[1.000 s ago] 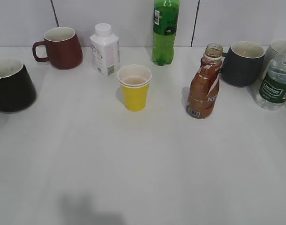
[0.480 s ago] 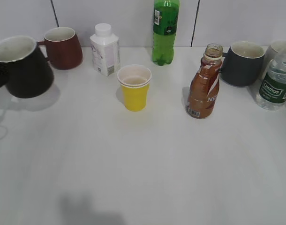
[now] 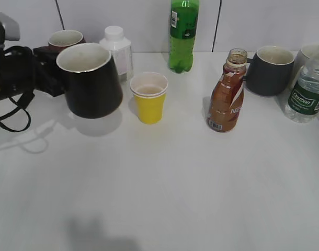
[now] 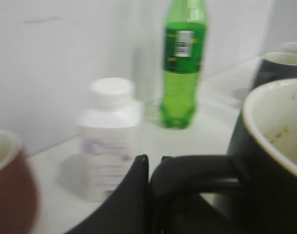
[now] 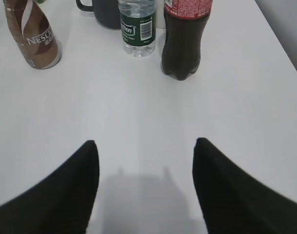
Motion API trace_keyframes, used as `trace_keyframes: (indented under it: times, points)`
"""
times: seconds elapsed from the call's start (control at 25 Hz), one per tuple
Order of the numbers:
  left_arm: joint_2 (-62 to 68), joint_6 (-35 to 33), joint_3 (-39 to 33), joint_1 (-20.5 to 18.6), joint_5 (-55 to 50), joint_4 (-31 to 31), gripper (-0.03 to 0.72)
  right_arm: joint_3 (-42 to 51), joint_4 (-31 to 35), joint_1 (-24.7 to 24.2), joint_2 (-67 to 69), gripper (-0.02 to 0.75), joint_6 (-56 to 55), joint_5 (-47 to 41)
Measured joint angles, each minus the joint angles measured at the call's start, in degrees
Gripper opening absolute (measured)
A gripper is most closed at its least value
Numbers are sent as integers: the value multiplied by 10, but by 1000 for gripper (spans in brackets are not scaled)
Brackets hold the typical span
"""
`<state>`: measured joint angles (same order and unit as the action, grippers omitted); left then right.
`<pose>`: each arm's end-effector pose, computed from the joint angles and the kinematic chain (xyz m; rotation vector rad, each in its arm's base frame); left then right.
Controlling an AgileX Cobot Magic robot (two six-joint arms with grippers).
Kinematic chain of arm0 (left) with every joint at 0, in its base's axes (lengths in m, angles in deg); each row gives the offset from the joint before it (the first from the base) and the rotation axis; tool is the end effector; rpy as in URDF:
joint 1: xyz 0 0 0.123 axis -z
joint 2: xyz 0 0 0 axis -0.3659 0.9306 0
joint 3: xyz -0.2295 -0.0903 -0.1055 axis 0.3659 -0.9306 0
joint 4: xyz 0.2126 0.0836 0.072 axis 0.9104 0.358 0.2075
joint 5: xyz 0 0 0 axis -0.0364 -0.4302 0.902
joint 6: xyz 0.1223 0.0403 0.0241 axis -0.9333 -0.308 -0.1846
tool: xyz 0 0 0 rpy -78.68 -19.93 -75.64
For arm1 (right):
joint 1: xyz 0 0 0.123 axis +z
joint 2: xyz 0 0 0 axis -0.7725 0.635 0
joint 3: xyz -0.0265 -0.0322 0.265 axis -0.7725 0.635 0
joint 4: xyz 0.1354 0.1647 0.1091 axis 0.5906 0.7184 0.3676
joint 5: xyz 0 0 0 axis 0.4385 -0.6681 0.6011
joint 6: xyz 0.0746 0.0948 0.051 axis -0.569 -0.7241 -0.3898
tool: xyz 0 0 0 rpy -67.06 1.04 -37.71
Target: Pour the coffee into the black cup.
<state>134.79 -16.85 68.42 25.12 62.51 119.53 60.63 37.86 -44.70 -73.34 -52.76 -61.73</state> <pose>0.3451 -0.1112 0.1772 0.6928 1.5735 -0.5998 0.0364 -0.0011 0.2557 -0.0199 2.0181 0.0666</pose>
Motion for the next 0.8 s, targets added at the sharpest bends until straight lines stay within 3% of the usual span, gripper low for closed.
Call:
trace_keyframes:
  times: [0.32, 0.8]
  points:
    - [0, 63, 5, 8, 8, 107, 36, 0, 0, 0, 0, 480, 0, 0]
    - [0, 69, 5, 8, 21, 116, 36, 0, 3, 0, 0, 480, 0, 0]
